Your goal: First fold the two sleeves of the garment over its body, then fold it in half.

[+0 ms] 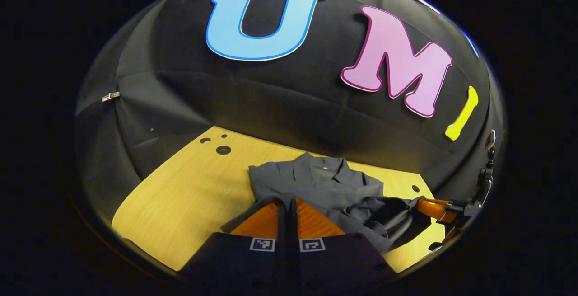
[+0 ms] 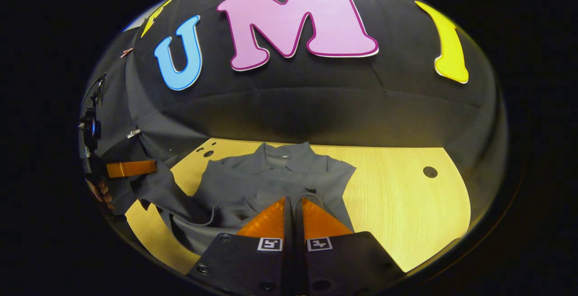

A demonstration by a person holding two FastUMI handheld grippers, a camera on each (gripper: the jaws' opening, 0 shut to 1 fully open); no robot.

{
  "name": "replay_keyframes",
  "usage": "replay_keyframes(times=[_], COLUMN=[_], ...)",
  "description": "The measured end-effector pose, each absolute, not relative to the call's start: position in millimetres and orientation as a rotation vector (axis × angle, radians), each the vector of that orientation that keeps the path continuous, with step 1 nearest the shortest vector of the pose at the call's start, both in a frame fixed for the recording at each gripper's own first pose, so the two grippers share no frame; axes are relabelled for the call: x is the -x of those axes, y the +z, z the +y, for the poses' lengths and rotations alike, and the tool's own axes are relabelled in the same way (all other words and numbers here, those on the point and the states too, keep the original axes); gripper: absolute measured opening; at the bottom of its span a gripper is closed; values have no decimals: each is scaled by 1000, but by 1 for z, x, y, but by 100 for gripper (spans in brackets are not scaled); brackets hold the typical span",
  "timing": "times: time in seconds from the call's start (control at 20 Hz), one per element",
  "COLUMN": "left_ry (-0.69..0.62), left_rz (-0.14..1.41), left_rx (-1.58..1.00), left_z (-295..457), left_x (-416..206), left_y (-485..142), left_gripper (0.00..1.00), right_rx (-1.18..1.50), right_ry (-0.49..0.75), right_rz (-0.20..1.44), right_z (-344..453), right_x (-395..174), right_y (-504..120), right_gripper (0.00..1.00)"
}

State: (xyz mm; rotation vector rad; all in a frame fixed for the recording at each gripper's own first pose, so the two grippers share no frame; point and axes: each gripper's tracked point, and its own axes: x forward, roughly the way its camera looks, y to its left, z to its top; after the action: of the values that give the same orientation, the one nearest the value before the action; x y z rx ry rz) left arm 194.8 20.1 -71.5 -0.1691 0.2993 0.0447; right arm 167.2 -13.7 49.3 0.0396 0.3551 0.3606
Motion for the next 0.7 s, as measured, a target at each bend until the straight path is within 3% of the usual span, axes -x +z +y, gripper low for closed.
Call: replay_keyframes(times=[0.2, 0.7], left_ry=[55, 63], left_rz=[251, 241], left_rx=[197, 189], left_z=[19, 51], left_x=[-241, -350], left_y=[-63, -92], left_gripper=[8, 5], right_rx=[-29, 17], right_ry=[337, 286], right_rz=[319, 253], right_z=[-12, -9], right_x=[-198, -275], right_y=[54, 57], right_gripper=[5, 5])
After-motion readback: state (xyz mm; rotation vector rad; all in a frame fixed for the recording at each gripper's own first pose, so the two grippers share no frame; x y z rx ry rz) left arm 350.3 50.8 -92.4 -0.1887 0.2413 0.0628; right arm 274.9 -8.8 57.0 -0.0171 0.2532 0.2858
